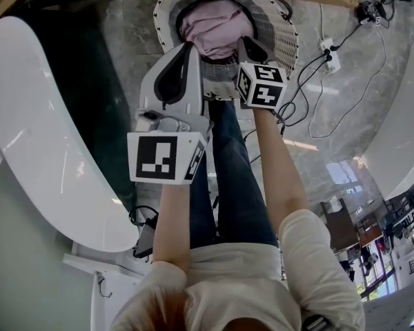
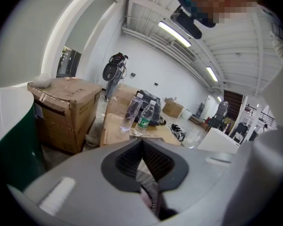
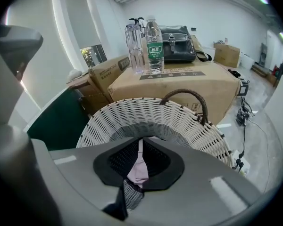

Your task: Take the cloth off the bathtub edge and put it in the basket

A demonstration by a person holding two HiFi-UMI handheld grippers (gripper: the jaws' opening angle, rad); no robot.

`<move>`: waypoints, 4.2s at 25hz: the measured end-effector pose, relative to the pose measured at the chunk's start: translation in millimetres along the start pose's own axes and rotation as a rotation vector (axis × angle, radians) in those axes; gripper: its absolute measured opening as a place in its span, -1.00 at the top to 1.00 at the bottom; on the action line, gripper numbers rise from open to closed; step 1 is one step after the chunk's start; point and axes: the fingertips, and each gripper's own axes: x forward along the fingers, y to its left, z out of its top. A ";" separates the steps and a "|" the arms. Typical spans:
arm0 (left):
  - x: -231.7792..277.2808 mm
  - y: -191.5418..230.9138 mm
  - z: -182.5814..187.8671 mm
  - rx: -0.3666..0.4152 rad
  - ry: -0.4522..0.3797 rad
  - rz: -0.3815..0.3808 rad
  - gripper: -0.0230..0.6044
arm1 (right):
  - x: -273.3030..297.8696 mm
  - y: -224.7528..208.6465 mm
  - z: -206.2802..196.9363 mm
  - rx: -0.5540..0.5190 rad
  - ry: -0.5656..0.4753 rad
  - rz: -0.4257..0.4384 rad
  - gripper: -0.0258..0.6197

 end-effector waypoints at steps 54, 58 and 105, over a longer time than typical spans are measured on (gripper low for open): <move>-12.1 -37.9 119.9 0.016 -0.175 -0.067 0.90 | -141.9 2.4 146.9 0.114 -0.314 0.032 0.93; -27.0 -49.7 139.4 0.020 -0.215 -0.114 0.90 | -168.9 16.6 159.7 0.098 -0.336 0.057 0.93; -209.3 -87.9 332.7 0.182 -0.432 -0.180 0.79 | -438.7 151.6 278.8 -0.143 -0.550 0.265 0.92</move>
